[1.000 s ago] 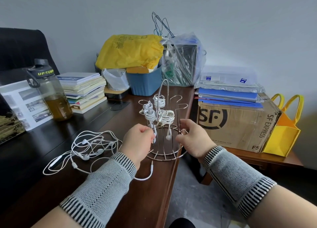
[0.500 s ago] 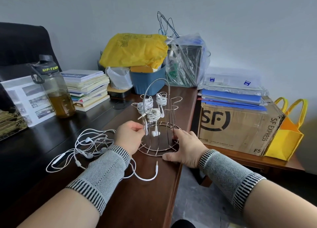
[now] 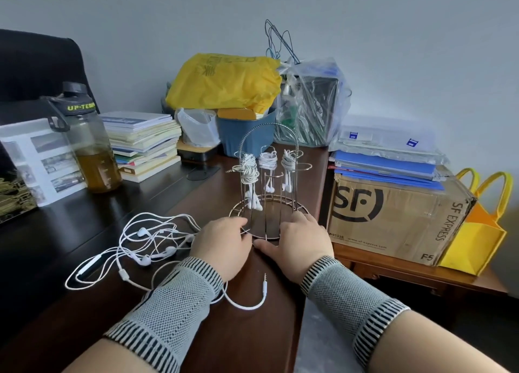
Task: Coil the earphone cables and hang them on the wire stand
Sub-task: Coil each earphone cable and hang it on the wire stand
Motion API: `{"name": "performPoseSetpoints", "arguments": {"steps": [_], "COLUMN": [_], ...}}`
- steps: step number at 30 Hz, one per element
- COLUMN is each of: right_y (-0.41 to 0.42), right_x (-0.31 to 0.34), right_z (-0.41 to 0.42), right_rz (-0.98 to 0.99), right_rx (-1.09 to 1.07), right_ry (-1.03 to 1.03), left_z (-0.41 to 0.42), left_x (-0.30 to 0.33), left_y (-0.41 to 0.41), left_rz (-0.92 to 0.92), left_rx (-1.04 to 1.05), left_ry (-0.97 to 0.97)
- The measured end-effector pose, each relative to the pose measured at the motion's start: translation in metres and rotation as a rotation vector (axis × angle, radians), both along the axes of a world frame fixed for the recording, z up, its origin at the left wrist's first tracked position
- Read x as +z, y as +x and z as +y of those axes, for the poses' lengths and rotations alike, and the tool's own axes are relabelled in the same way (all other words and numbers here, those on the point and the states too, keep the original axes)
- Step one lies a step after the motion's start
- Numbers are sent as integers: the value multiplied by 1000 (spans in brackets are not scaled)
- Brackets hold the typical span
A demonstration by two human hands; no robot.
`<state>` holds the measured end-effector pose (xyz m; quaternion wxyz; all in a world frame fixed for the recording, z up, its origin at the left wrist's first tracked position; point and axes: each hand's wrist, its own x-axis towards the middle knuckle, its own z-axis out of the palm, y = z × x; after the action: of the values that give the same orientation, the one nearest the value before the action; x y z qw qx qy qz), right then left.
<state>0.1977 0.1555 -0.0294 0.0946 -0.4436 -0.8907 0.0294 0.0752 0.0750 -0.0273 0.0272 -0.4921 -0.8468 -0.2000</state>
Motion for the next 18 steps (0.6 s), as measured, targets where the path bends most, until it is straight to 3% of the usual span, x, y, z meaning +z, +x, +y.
{"name": "performPoseSetpoints", "arguments": {"steps": [18], "right_y": [8], "right_x": [-2], "right_z": [-7], "right_rz": [20], "right_rx": [54], "right_ry": [93], "left_z": [1], "left_x": [-6], "left_y": [4], "left_rz": [142], "left_rx": [-99], "left_ry": [-76]}}
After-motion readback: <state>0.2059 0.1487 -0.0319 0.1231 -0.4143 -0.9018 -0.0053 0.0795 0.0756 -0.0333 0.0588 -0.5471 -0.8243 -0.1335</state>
